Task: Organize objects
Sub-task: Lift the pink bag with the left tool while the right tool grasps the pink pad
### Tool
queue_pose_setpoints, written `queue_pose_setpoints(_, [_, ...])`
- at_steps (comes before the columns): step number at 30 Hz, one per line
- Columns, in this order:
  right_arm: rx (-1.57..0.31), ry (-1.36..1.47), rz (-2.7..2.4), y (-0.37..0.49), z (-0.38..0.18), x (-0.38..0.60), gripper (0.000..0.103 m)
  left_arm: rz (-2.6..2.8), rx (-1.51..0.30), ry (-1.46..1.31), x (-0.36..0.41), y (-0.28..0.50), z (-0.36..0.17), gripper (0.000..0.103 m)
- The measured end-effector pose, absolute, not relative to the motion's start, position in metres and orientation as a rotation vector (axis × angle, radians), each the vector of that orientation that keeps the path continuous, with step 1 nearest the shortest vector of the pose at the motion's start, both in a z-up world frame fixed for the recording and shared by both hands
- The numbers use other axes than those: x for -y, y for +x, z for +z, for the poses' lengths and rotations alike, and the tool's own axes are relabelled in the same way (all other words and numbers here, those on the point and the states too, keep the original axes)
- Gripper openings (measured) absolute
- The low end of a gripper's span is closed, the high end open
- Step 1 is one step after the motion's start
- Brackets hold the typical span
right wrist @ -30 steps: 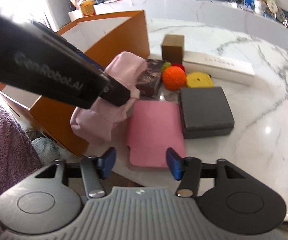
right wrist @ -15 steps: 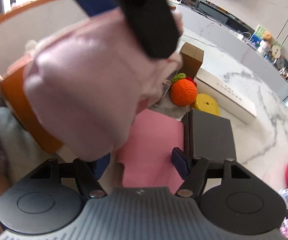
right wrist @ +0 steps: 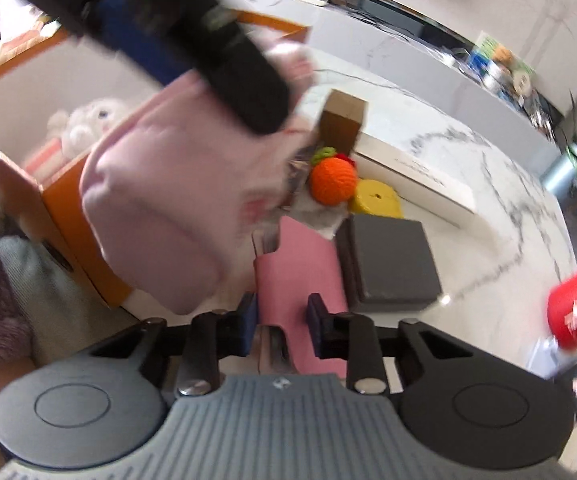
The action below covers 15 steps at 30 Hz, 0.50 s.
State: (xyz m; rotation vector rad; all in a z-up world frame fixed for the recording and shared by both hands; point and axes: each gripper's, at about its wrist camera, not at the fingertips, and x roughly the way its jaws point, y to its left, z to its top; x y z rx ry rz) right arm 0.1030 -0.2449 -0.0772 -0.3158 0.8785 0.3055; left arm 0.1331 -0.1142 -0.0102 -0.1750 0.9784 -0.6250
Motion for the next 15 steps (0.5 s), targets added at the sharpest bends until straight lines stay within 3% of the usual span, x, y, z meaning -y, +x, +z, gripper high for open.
queue_pose_setpoints(9, [-1.003,0.192,0.283,0.094,-0.053,0.325,0.020,-0.655,-0.996,-0.139,0.135,0.124,-0.020,0.034])
queue_pose_setpoints(15, [-1.025,0.360,0.258,0.098,-0.058,0.362,0.018,-0.655,-1.042,-0.093,0.157,0.121,-0.047,0.034])
